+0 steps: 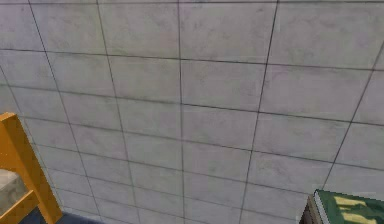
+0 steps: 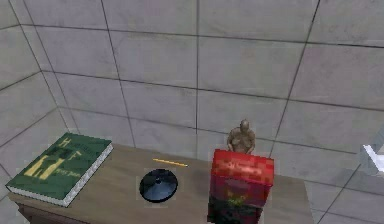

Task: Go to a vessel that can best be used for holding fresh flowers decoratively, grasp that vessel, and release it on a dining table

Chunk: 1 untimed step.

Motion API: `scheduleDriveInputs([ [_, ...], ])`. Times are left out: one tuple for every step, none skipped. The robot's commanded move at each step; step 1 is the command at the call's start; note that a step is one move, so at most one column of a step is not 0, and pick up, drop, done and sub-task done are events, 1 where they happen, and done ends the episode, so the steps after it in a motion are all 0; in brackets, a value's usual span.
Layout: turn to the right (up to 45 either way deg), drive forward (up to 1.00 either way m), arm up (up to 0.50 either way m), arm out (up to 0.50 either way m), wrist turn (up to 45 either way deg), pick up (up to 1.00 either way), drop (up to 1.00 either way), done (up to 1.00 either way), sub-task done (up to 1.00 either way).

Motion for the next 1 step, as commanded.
scheduleDriveInputs([
  [0.0, 0.0, 0.3, 0.0, 0.0, 0.0, 0.0, 0.0, 0.0],
])
